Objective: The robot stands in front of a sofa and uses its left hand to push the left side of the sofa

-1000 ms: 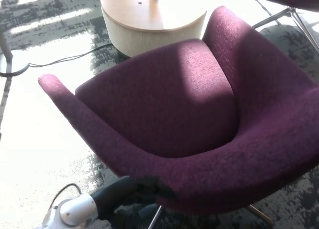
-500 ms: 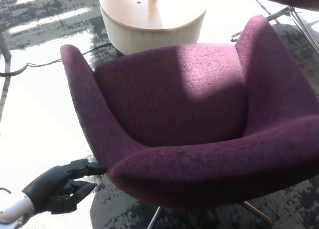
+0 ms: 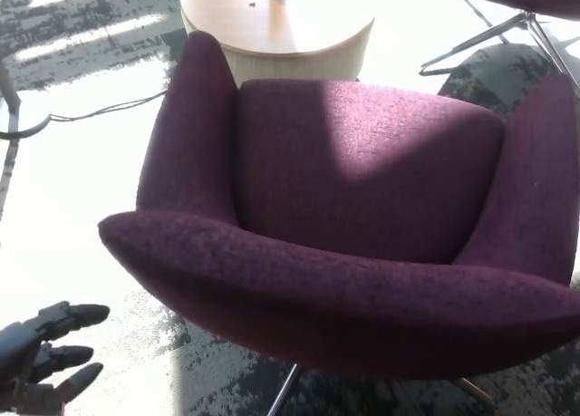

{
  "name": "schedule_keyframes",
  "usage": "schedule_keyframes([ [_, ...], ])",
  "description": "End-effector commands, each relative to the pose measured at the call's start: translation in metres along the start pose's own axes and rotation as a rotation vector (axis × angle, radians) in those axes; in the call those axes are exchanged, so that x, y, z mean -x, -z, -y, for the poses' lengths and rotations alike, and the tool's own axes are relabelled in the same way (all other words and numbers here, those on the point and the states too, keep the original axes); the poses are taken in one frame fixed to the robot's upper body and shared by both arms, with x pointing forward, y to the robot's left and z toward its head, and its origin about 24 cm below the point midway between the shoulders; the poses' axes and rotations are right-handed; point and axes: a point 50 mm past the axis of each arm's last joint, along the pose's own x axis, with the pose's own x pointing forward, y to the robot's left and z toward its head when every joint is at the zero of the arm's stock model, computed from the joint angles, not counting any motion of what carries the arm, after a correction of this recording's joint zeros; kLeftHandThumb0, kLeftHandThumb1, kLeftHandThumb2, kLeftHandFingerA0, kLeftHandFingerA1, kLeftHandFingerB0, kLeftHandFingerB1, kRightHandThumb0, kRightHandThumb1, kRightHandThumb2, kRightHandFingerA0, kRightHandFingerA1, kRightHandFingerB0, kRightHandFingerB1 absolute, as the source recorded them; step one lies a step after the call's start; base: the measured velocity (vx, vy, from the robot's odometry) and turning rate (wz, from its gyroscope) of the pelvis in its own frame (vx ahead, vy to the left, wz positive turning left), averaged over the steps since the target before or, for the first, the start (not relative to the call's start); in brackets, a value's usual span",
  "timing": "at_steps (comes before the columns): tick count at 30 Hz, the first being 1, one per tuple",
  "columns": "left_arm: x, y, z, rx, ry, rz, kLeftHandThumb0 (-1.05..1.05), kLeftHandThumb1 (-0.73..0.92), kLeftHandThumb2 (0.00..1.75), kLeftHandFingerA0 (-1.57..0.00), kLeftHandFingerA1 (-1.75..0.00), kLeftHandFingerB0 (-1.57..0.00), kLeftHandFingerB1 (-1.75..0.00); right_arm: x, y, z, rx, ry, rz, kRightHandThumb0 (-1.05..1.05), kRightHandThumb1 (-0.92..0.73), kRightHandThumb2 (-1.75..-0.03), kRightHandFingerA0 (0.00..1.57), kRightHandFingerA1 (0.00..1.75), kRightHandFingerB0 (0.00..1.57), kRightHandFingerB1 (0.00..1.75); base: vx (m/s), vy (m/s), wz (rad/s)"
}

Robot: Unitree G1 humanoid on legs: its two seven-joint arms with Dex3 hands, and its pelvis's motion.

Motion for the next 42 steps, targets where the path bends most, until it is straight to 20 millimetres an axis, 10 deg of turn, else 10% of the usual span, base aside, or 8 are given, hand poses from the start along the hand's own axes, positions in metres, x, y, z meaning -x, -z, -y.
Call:
schedule_keyframes([
  [1, 0.008, 0.001, -0.012, 0.009, -0.033, 0.021, -1.04, 0.71, 1.22, -0.19, -0.66, -0.02, -0.51, 0.001, 0.0, 0.005, -0.039, 0.003, 0.008, -0.71, -0.75, -0.63, 0.37, 0.41, 0.34, 0.32, 0.0, 0.0, 0.0],
  [11, 0.005, 0.008, -0.006, 0.09, -0.071, 0.019, -0.41, 0.26, 1.01, -0.04, -0.55, 0.0, -0.53, -0.001, -0.003, 0.009, -0.01, 0.003, 0.011, -0.69, -0.77, -0.64, 0.43, 0.42, 0.35, 0.32, 0.0, 0.0, 0.0],
  [14, 0.012, 0.029, 0.009, 0.161, -0.058, -0.013, -1.05, 0.89, 0.7, -0.11, -0.61, -0.11, -0.47, 0.004, 0.008, 0.005, -0.029, -0.008, -0.013, -0.68, -0.75, -0.63, 0.41, 0.38, 0.36, 0.32, 0.0, 0.0, 0.0],
  [18, 0.018, 0.052, 0.036, 0.267, -0.042, -0.053, -0.41, 0.25, 1.01, -0.04, -0.56, 0.0, -0.53, 0.008, 0.017, 0.001, -0.024, -0.009, -0.038, -0.71, -0.76, -0.63, 0.38, 0.4, 0.31, 0.31, 0.0, 0.0, 0.0],
  [19, 0.019, 0.059, 0.046, 0.302, -0.037, -0.066, -1.05, 0.91, 0.7, -0.05, -0.59, -0.05, -0.46, 0.009, 0.018, 0.0, -0.019, -0.009, -0.034, -0.69, -0.77, -0.64, 0.38, 0.41, 0.31, 0.31, 0.0, 0.0, 0.0],
  [24, 0.028, 0.08, 0.073, 0.354, -0.036, -0.122, -1.05, 0.92, 0.71, -0.06, -0.58, -0.04, -0.43, 0.011, 0.022, -0.004, -0.049, -0.012, -0.031, -0.69, -0.75, -0.63, 0.39, 0.41, 0.33, 0.32, 0.0, 0.0, 0.0],
  [25, 0.034, 0.092, 0.088, 0.36, -0.067, -0.164, -0.4, 0.34, 1.07, -0.03, -0.54, 0.0, -0.53, 0.013, 0.025, -0.005, -0.06, -0.017, -0.036, -0.69, -0.76, -0.63, 0.4, 0.41, 0.36, 0.32, 0.0, 0.0, 0.0],
  [42, 0.051, 0.115, 0.106, 0.223, -0.122, -0.298, -1.05, 0.92, 0.74, -0.22, -0.63, -0.13, -0.48, 0.015, 0.031, -0.011, -0.124, -0.021, -0.036, -0.69, -0.72, -0.62, 0.44, 0.43, 0.36, 0.32, 0.0, 0.0, 0.0],
])
